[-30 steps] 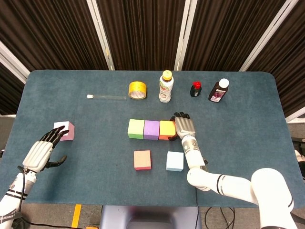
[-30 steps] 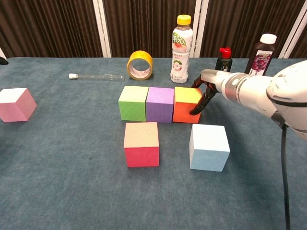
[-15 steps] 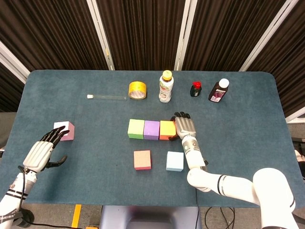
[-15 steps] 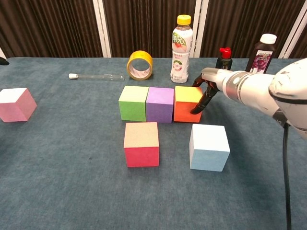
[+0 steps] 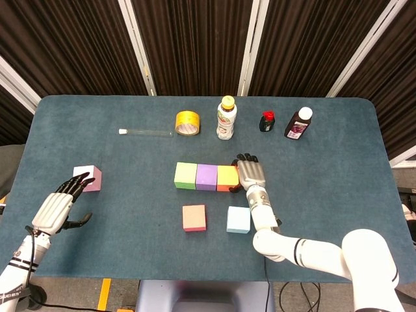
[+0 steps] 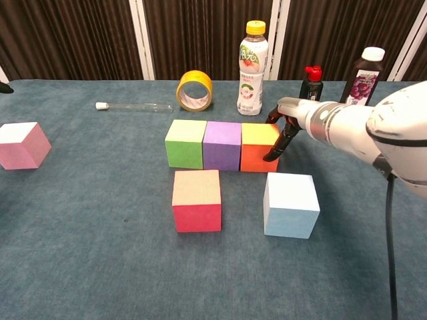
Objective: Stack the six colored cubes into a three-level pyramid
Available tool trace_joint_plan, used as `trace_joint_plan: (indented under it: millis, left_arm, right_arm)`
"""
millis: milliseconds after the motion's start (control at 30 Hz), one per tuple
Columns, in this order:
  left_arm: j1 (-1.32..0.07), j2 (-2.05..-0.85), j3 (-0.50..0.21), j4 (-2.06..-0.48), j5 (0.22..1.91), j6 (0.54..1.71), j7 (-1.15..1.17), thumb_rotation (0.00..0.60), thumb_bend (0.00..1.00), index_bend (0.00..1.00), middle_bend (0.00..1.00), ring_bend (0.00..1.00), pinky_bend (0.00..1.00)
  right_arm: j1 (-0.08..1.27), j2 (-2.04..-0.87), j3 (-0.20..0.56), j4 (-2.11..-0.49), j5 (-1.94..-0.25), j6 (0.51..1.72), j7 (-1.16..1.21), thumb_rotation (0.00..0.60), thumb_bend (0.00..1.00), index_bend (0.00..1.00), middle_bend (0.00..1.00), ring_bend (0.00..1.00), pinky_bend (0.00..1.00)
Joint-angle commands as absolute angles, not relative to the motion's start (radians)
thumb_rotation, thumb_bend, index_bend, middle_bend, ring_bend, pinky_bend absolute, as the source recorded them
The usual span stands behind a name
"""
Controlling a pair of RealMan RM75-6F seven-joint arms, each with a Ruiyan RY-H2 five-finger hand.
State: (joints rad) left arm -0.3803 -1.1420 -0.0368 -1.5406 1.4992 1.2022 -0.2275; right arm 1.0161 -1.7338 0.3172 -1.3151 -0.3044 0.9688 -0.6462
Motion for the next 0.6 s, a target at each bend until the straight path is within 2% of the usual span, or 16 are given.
trace_joint_plan:
  millis: [33,433,600]
  left_arm:
    - [-0.380,-1.143,-0.037,-1.538,1.499,1.202,-0.230,0.600,0.34,0.09,0.00,0.03,0.13]
    - [-0.379,-1.144,-0.034,-1.527,1.497,1.199,-0.238,0.600,0.34,0.09,0.00,0.03,0.13]
    - [-0.379,-1.144,-0.034,-1.527,1.497,1.198,-0.238,0.600,0.34,0.09,0.00,0.03,0.13]
  right_arm:
    - [1.018,-1.736,0.320,-1.313,-0.303,0.968,-0.648,0.600,0.30,0.43,0.21,0.14,0.17]
    - [1.024,-1.747,0.329,-1.300,-0.293,0.961,-0.661,0.600,0.30,0.42,0.21,0.14,0.17]
    - [1.022,-1.745,0.327,-1.304,-0.293,0.958,-0.665,0.600,0.30,0.37,0.21,0.14,0.17]
